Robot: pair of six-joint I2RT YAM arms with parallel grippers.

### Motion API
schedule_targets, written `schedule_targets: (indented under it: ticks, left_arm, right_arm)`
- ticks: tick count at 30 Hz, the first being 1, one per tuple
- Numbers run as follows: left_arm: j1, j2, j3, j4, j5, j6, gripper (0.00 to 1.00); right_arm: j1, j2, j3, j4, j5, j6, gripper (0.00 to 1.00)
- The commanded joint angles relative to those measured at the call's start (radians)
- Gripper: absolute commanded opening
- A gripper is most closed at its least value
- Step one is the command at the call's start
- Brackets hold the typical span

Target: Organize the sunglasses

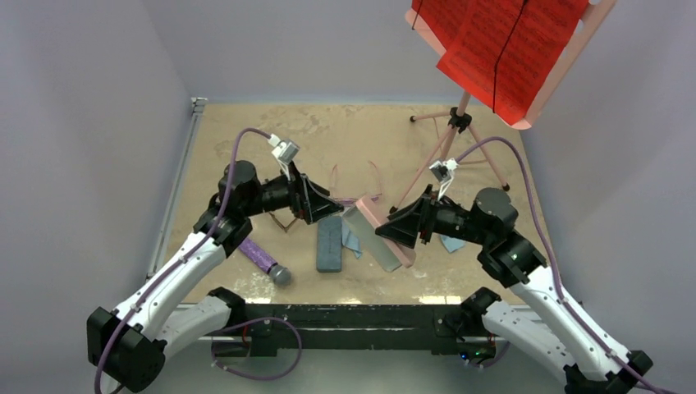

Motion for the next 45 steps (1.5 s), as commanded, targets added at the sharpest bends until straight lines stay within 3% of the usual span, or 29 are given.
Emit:
schedule_targets:
  ticks: [1, 5, 14, 15, 21, 22, 23, 25, 26, 33, 36, 45]
  left_arm:
    - [-0.046, -0.006, 0.024, 0.005, 0.097, 0.058, 1.0]
    - [-0.101, 0.025, -0.005, 0.058, 0.132, 0.046, 0.96]
    - [-0.138, 0.088, 0.017, -0.05, 0.043, 0.121, 0.76]
    - [-0.14, 0.092, 0.02, -0.047, 0.049, 0.121, 0.71]
    - [-0.155, 0.086, 0.034, -0.072, -0.01, 0.122, 0.04]
    - [-0.157, 0.081, 0.033, -0.094, -0.034, 0.119, 0.0]
    - [-0.157, 0.077, 0.03, -0.101, -0.053, 0.114, 0.0]
    - [-0.157, 0.069, 0.021, -0.103, -0.085, 0.096, 0.0]
    - [-0.156, 0.066, 0.015, -0.103, -0.104, 0.08, 0.0]
    - [-0.157, 0.135, -0.028, -0.138, -0.338, -0.114, 0.0]
    - [-0.167, 0.243, -0.002, -0.103, -0.351, -0.202, 0.0]
    - [-0.293, 0.672, 0.188, 0.116, -0.341, -0.339, 0.0]
  right_arm:
    - [0.0, 0.055, 0.056, 0.034, -0.136, -0.001, 0.0]
    - [-0.001, 0.09, 0.062, 0.062, -0.165, 0.011, 0.0]
    - [-0.001, 0.131, 0.063, 0.144, -0.249, 0.075, 0.0]
    - [-0.001, 0.132, 0.064, 0.143, -0.253, 0.079, 0.0]
    - [-0.001, 0.135, 0.08, 0.074, -0.175, 0.063, 0.0]
    - [-0.001, 0.133, 0.091, 0.033, -0.133, 0.052, 0.07]
    - [-0.001, 0.131, 0.105, -0.017, -0.078, 0.04, 0.25]
    - [-0.001, 0.122, 0.147, -0.135, 0.071, 0.006, 0.73]
    - [-0.001, 0.109, 0.163, -0.193, 0.159, -0.003, 0.86]
    - [0.0, -0.049, 0.193, -0.464, 0.734, -0.037, 0.95]
    - [-0.002, -0.159, 0.139, -0.487, 0.817, -0.027, 0.97]
    - [-0.001, -0.332, -0.006, -0.478, 0.784, -0.005, 0.98]
